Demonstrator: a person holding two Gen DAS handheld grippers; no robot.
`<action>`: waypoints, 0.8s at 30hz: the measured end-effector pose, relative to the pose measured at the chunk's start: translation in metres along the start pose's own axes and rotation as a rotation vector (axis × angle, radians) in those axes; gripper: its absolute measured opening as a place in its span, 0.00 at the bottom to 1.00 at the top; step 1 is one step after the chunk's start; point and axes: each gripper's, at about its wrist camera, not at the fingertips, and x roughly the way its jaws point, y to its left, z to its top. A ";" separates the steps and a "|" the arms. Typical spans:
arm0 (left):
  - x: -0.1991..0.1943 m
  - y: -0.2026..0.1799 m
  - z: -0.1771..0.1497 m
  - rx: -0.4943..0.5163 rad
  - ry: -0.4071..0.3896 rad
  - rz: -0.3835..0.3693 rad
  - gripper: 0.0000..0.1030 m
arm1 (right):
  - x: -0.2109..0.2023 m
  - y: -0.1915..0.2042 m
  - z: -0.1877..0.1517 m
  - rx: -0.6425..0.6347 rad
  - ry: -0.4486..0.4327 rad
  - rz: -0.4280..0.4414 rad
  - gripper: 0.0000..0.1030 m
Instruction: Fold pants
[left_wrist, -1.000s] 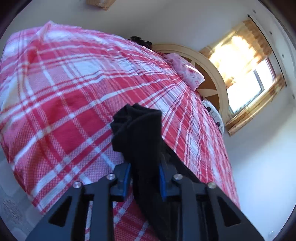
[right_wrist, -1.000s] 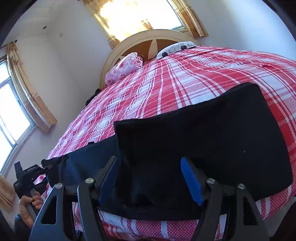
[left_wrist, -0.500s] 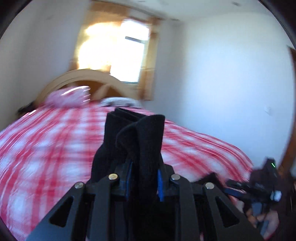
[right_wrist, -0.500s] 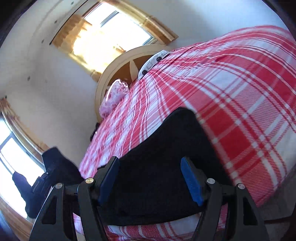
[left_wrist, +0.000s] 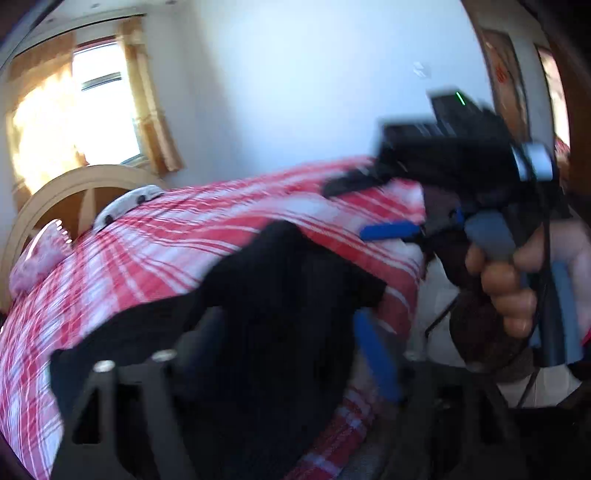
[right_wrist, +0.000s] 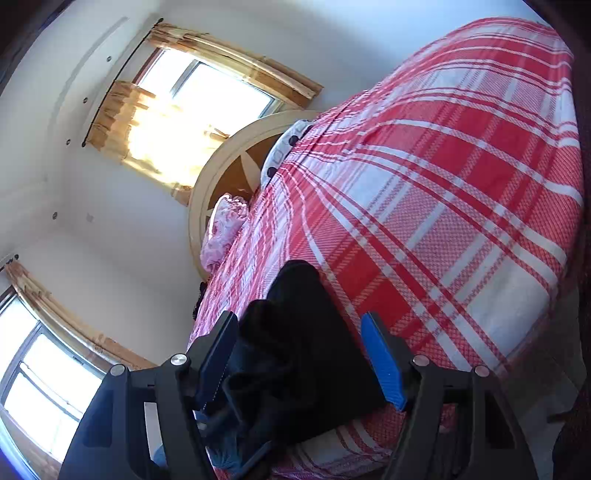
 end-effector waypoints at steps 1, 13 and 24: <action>-0.010 0.011 0.003 -0.046 -0.021 -0.002 0.92 | -0.001 0.002 0.001 -0.008 0.004 0.014 0.69; -0.045 0.140 -0.042 -0.516 0.125 0.287 0.99 | 0.049 0.037 0.002 -0.257 0.193 0.015 0.69; -0.035 0.176 -0.065 -0.648 0.182 0.386 0.99 | 0.063 0.083 -0.006 -0.622 0.175 -0.088 0.23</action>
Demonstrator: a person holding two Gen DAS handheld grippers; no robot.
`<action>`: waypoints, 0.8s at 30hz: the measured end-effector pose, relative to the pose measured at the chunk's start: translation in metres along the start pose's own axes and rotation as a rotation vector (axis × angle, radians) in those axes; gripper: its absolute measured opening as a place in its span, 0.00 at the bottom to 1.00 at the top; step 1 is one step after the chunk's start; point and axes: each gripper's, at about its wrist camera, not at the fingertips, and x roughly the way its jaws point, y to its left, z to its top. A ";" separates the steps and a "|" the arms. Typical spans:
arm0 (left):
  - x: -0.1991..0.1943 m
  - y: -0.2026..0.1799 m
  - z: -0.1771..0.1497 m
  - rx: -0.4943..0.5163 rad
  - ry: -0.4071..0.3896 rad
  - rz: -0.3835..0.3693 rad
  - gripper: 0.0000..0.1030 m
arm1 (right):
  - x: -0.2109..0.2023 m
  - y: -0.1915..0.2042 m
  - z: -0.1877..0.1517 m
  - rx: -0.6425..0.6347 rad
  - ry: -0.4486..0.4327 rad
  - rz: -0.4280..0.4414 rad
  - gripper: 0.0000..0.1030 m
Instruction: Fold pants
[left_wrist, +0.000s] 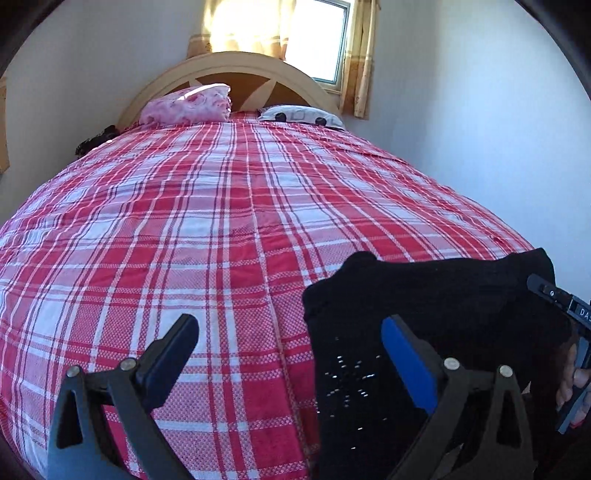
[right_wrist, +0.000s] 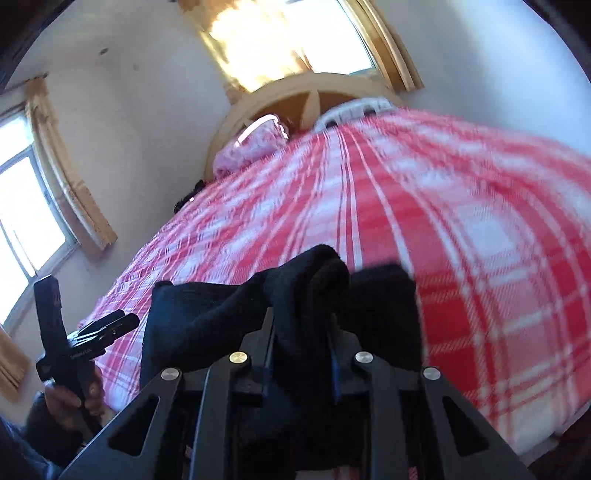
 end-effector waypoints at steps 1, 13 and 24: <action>0.001 0.000 0.000 -0.006 0.005 0.001 0.99 | -0.002 0.001 0.004 -0.027 -0.012 -0.023 0.23; 0.003 -0.027 0.008 0.097 -0.031 0.014 0.99 | -0.027 -0.065 0.010 0.197 -0.156 -0.029 0.39; 0.051 -0.064 0.000 0.194 0.086 0.047 1.00 | -0.020 -0.004 -0.046 -0.153 0.140 -0.130 0.39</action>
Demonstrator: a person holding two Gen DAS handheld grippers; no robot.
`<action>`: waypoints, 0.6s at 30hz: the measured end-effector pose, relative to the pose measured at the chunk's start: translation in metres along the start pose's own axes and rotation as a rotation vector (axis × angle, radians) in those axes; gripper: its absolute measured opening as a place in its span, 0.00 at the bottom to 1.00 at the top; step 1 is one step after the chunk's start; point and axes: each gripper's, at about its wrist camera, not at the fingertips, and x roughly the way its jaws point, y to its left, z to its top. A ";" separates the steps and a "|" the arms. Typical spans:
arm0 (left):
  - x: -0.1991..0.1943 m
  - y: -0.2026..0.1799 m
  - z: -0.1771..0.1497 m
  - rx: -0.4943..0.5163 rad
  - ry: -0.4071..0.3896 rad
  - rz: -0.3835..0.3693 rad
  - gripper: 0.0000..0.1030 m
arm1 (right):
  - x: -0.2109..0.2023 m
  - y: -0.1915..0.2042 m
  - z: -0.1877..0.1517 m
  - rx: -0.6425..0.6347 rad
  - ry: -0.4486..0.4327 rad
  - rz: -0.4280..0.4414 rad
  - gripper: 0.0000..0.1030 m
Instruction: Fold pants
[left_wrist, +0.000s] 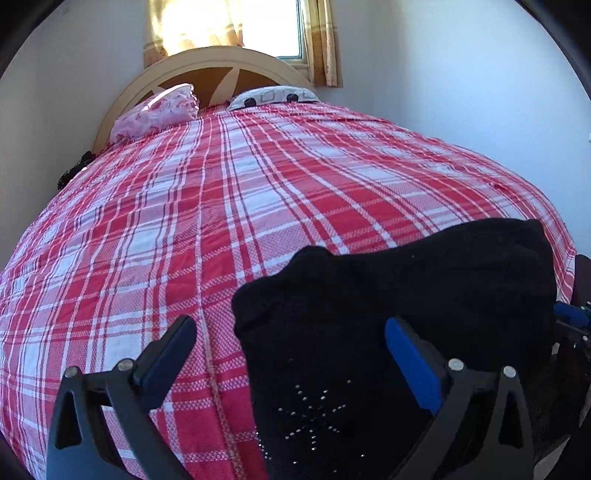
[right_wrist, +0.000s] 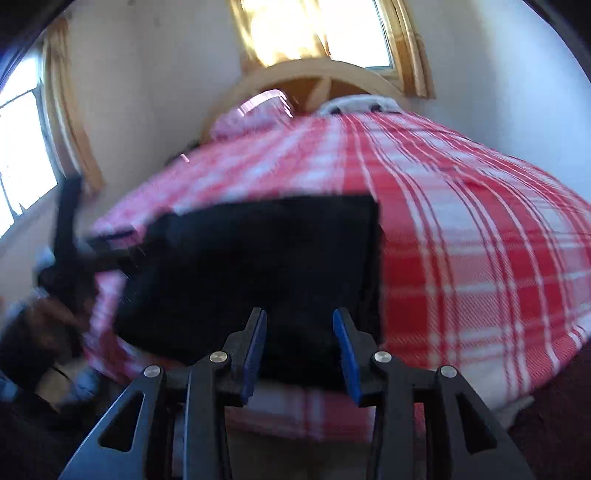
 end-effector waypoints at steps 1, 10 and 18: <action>0.003 0.000 0.000 -0.009 0.014 0.004 1.00 | 0.003 -0.004 -0.006 0.004 0.001 -0.018 0.39; -0.001 0.006 0.000 -0.040 0.053 0.020 1.00 | -0.023 -0.014 -0.001 0.124 -0.122 0.063 0.50; -0.010 0.006 0.000 -0.034 0.046 0.036 1.00 | -0.008 -0.061 -0.001 0.434 -0.203 0.096 0.86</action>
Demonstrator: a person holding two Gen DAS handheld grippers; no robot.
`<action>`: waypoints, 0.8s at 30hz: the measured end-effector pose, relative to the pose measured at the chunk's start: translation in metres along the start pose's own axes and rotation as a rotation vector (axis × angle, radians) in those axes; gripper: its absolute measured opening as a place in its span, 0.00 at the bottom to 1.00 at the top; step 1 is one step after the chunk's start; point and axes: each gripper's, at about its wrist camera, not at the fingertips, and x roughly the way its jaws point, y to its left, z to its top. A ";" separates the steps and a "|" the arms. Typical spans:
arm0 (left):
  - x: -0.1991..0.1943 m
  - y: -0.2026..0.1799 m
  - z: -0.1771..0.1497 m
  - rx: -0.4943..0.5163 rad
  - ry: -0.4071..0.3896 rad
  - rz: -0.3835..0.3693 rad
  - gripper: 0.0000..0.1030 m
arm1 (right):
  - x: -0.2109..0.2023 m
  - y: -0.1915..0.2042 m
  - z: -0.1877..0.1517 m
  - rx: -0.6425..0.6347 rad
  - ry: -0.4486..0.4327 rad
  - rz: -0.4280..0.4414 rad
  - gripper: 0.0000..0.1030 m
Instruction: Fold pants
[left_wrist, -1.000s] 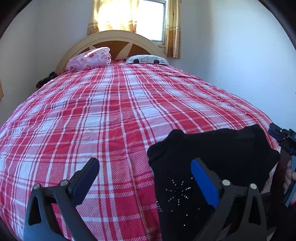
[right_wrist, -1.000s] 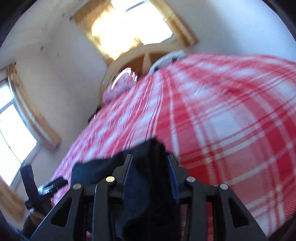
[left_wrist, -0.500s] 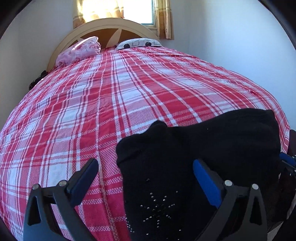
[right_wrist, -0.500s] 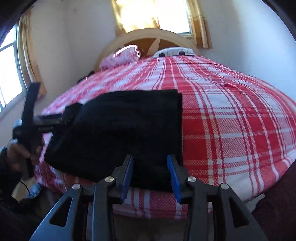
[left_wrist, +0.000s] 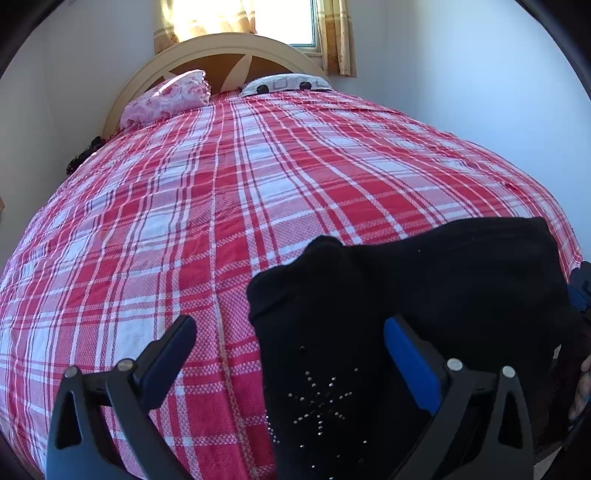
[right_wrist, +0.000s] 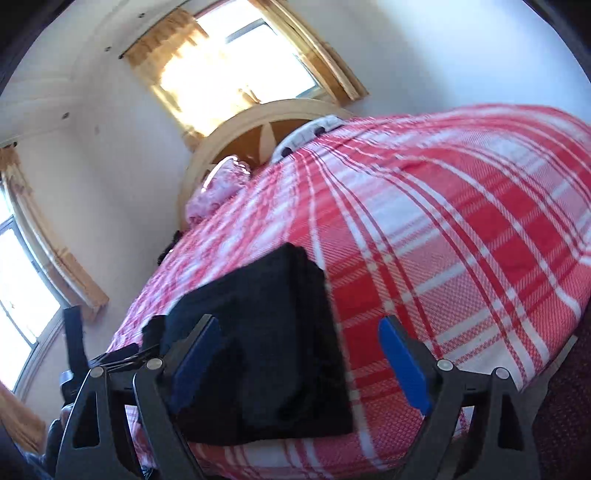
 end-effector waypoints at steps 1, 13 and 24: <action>0.000 0.001 0.000 -0.006 0.002 -0.004 1.00 | 0.003 -0.001 -0.003 -0.002 0.007 -0.011 0.86; 0.009 -0.004 -0.013 -0.117 0.045 -0.029 1.00 | 0.017 0.010 -0.028 -0.056 0.057 -0.128 0.88; -0.005 0.023 -0.038 -0.343 0.044 -0.278 1.00 | 0.026 0.018 -0.035 -0.036 0.083 -0.063 0.90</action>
